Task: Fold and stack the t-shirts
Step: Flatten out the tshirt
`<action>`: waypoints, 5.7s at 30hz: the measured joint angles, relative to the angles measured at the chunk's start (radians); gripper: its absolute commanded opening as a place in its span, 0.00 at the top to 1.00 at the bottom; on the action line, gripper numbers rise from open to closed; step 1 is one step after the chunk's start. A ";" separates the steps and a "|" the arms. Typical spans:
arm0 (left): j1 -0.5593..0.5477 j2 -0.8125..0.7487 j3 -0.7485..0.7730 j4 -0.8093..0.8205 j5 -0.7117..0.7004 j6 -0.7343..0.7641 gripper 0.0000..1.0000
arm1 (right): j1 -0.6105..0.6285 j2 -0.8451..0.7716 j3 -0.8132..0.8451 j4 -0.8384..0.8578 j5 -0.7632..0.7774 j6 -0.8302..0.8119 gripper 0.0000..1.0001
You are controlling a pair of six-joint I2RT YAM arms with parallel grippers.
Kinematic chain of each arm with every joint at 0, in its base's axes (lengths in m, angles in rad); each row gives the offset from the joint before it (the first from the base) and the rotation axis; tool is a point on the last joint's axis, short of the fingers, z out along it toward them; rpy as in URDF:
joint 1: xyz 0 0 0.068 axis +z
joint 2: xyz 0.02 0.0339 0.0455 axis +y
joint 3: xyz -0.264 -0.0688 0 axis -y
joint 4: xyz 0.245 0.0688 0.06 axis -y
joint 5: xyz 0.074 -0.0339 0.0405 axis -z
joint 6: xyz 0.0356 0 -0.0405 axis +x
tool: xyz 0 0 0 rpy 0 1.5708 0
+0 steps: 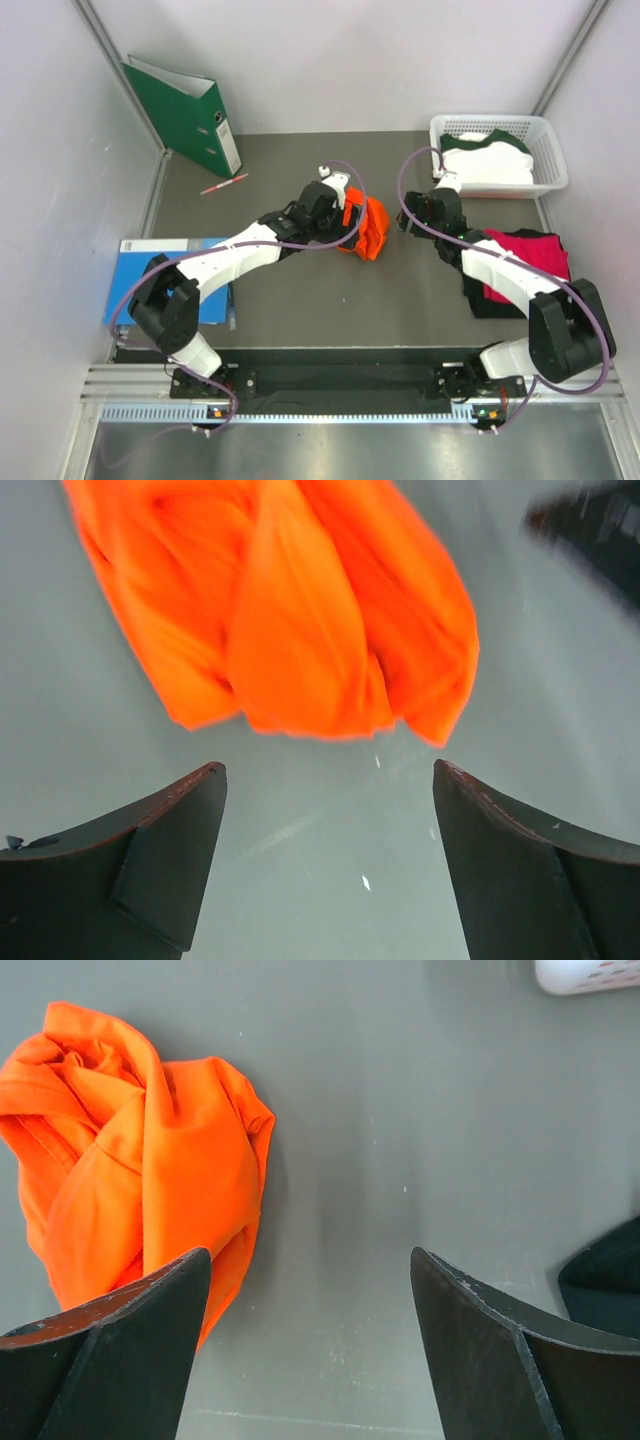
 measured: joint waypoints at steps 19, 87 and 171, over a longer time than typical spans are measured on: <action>0.062 0.290 0.148 0.057 -0.061 0.008 1.00 | -0.006 0.026 -0.014 0.014 -0.036 0.000 0.20; -0.023 -0.647 -0.032 -0.460 -0.930 -0.273 1.00 | -0.071 0.195 -0.075 0.143 -0.242 0.041 0.00; -0.008 -0.824 -0.264 -0.341 -0.802 -0.222 0.02 | 0.240 0.217 0.565 -0.193 -0.244 -0.105 1.00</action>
